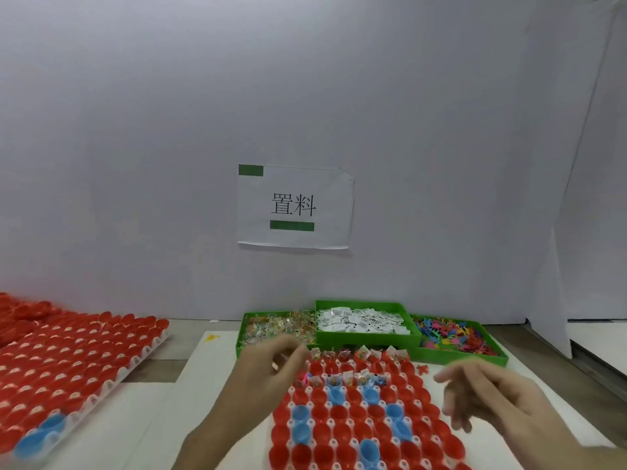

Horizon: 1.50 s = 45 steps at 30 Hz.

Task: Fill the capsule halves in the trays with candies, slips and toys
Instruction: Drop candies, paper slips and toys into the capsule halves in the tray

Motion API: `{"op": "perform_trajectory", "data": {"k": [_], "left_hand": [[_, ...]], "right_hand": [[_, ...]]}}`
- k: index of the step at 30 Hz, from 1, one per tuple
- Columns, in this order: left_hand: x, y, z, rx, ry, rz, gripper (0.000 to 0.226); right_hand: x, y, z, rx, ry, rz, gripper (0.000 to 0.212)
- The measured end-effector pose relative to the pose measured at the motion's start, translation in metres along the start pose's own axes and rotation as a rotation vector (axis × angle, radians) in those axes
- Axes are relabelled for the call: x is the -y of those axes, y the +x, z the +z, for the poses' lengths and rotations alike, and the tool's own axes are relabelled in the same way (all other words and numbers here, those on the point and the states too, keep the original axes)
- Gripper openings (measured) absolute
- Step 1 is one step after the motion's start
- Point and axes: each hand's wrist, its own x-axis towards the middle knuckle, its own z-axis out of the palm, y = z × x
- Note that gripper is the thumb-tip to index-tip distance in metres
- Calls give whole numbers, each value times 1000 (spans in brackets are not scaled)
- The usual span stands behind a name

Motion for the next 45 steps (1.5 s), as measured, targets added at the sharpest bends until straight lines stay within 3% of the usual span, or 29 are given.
{"op": "perform_trajectory", "data": {"k": [6,13,24,29,34,39,45], "left_hand": [[90,94,47,-100,169,-106,9],[148,134,65,-42,337,-130,22],[161,149,71,156,498,-64,33],[157,139,71,237,508,-121,48],[136,142,29,149,414,-101,22],[126,131,-2,406,417,-176,7],[117,124,9,536,376,-200,20]], "right_hand": [[-11,85,26,-82,-145,-8,31],[-40,144,16,-64,-199,24,32],[-79,176,0,-101,-252,62,33],[-87,176,-7,-116,-250,76,32],[-87,177,-14,-134,-245,73,33],[-87,178,-16,-135,-251,68,32],[-89,177,-13,-122,-248,82,32]]}}
